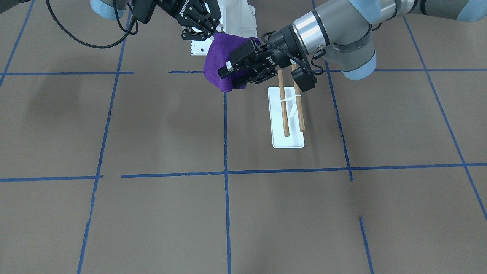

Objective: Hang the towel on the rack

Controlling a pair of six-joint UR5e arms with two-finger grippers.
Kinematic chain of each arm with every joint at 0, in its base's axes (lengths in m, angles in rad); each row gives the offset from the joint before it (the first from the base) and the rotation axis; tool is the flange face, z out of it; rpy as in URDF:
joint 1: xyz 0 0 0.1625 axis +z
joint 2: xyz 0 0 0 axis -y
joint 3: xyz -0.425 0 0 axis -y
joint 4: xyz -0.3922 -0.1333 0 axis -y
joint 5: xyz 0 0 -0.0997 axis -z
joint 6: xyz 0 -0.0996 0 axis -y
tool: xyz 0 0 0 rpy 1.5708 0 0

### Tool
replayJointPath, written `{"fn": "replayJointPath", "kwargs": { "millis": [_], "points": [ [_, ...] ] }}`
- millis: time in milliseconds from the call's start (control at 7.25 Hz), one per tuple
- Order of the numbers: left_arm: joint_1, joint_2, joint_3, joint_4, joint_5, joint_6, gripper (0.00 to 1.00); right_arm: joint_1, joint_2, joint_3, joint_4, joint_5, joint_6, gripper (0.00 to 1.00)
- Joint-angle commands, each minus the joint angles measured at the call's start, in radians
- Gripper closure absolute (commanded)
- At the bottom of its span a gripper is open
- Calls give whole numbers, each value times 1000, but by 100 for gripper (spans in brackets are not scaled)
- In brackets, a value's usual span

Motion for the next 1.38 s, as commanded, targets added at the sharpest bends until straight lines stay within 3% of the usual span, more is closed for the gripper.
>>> {"fn": "replayJointPath", "kwargs": {
  "millis": [0, 138, 690, 828, 966, 1241],
  "points": [
    [2, 0, -1, 4, -4, 4, 80, 1, -3, 12, 0, 6, -1, 100],
    [0, 0, -3, 6, -6, 7, 100, 3, -3, 13, 0, 9, -1, 100],
    [-1, 3, -8, 4, -9, 11, 100, 3, -3, 21, 0, 13, -2, 100],
    [-1, 3, -9, 3, -9, 11, 100, 1, -2, 24, 0, 10, -1, 82],
    [-1, 3, -11, 3, -9, 11, 100, 0, -5, 30, 0, 12, 1, 1],
    [-3, 4, -11, 3, -9, 11, 100, -5, -23, 49, -3, 36, 1, 0]
  ]
}}
